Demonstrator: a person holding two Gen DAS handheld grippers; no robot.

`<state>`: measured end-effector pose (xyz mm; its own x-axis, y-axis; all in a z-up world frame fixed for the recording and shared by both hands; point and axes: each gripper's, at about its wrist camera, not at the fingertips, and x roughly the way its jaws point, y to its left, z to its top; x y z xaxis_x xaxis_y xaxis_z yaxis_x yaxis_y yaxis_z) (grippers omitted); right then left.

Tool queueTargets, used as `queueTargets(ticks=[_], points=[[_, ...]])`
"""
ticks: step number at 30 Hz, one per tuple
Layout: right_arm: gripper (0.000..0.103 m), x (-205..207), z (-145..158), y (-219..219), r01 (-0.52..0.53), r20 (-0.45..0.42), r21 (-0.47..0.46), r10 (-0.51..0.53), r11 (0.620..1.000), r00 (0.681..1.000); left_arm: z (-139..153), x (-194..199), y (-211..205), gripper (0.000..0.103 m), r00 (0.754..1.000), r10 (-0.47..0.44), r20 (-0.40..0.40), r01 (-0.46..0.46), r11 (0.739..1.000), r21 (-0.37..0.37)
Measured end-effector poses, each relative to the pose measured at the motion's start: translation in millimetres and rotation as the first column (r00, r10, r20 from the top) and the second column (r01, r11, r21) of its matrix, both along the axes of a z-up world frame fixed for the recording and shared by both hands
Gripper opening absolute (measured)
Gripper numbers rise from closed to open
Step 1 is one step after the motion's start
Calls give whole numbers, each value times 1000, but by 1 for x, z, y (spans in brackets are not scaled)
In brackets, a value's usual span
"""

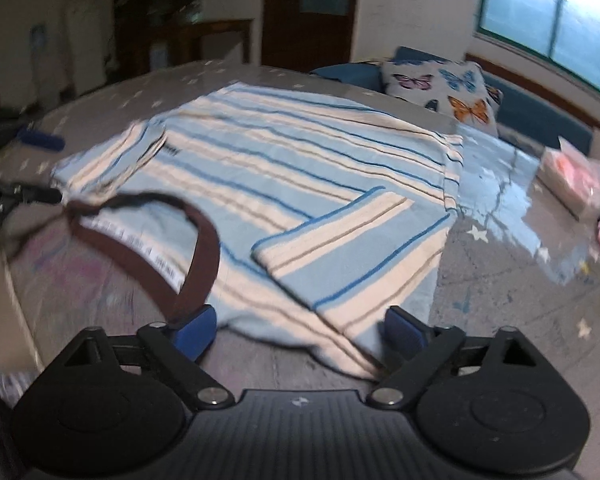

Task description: Fold clothes

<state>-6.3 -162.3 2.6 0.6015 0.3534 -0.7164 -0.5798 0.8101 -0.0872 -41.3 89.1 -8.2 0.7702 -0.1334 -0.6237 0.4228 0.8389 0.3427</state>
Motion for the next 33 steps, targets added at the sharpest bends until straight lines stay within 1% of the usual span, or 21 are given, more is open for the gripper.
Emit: queueTargets(ticks=[1, 4, 5, 7, 8, 9, 10, 11, 12, 13, 14, 17, 20, 22, 24, 26, 29, 30, 32, 33], points=[[82, -1, 0, 0, -15, 2, -17, 15, 1000, 1000, -2, 0, -2, 70, 1000, -14, 1, 14, 1000, 7], [75, 2, 1, 1, -43, -7, -18, 43, 999, 999, -8, 2, -9, 69, 999, -54, 2, 54, 998, 29], [66, 3, 2, 1, -51, -10, -16, 51, 999, 999, -10, 2, -11, 68, 998, -68, 2, 68, 997, 36], [59, 5, 2, 2, -68, -17, -13, 68, 998, 998, -13, 5, -14, 54, 996, -93, -3, 93, 995, 36], [55, 7, 3, 2, -77, -20, -12, 77, 997, 997, -13, 7, -14, 51, 995, -100, -8, 100, 995, 26], [52, 9, 3, 2, -76, -27, -1, 76, 997, 997, -14, 9, -14, 41, 995, -99, -8, 99, 995, 23], [45, 12, 3, 1, -71, -34, 12, 72, 997, 997, -14, 12, -14, 24, 996, -94, -13, 94, 995, 17], [35, 15, 3, 0, -68, -37, 21, 68, 998, 997, -14, 16, -13, 17, 996, -87, -21, 87, 996, 10], [28, 16, 4, 0, -63, -37, 26, 63, 998, 997, -13, 18, -13, 12, 997, -78, -25, 78, 997, -4], [17, 17, 5, 0, -57, -36, 30, 58, 998, 998, -11, 20, -11, 8, 997, -69, -26, 68, 997, -19], [13, 18, 5, 0, -51, -36, 34, 52, 998, 998, -9, 18, -11, 7, 998, -66, -20, 66, 998, -25], [7, 15, 10, -2, -43, -36, 58, 45, 997, 998, 1, 7, -10, 5, 998, -67, 7, 68, 997, -31], [6, 2, 17, -5, -74, -47, 71, 77, 995, 996, 12, -8, -3, 5, 998, -66, 1, 66, 997, -49], [6, -12, 22, -7, -116, -62, 68, 120, 991, 991, 17, -22, 1, 5, 997, -78, -13, 77, 995, -58], [5, -27, 27, -10, -155, -91, 63, 160, 986, 983, 21, -40, 5, 5, 994, -101, -30, 99, 993, -68], [5, -42, 28, -12, -183, -117, 59, 189, 981, 975, 20, -52, 6, 5, 993, -107, -56, 102, 992, -76], [5, -59, 26, -13, -205, -145, 49, 210, 977, 967, 13, -58, 4, 6, 991, -107, -85, 102, 993, -64], [5, -60, 24, -12, -204, -158, 47, 209, 978, 965, 12, -58, 3, 9, 990, -111, -88, 106, 993, -60], [5, -59, 20, -11, -204, -171, 48, 209, 978, 963, 13, -56, 2, 10, 989, -114, -90, 110, 993, -53], [6, -58, 20, -10, -206, -177, 46, 211, 977, 961, 15, -55, 3, 11, 989, -118, -87, 114, 992, -52]])
